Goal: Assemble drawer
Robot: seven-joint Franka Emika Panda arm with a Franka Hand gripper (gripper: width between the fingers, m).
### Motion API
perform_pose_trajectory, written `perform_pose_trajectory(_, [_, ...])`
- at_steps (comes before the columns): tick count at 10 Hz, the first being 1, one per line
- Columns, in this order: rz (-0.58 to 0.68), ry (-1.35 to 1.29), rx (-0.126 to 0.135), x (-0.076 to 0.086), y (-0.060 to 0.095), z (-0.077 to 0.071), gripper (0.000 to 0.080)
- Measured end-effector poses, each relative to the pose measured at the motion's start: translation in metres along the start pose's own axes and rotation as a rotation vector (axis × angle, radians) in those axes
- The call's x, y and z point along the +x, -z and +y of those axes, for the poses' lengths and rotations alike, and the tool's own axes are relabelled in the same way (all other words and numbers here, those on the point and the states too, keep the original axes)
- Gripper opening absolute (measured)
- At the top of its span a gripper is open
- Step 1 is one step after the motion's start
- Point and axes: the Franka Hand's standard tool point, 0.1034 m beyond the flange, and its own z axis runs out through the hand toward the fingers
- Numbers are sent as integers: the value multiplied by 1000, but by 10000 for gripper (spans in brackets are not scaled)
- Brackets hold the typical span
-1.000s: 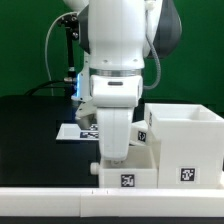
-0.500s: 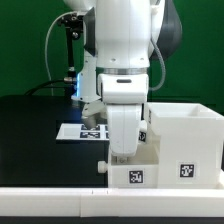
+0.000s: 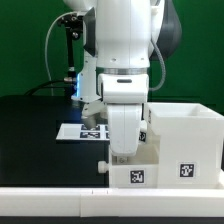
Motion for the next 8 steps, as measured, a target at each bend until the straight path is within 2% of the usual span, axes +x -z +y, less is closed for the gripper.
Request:
perform_pose_trajectory(1, [0, 0, 0, 0, 0, 0, 107])
perform_pose_trajectory(2, [0, 3, -1, 1, 1, 0, 107])
perform_pose_trajectory(3, [1, 13, -13, 6, 7, 4, 294])
perform_pose_trajectory(4, [-5, 18, -8, 6, 17, 7, 294])
perform_pose_trajectory(5, [-13, 19, -5, 2, 28, 13, 481])
perform_pose_trajectory(6, [-18, 33, -6, -7, 38, 18, 591])
perform_pose_trajectory(7, [-23, 36, -6, -12, 46, 24, 591])
perform_pose_trajectory(8, [-8, 82, -11, -27, 46, 30, 638])
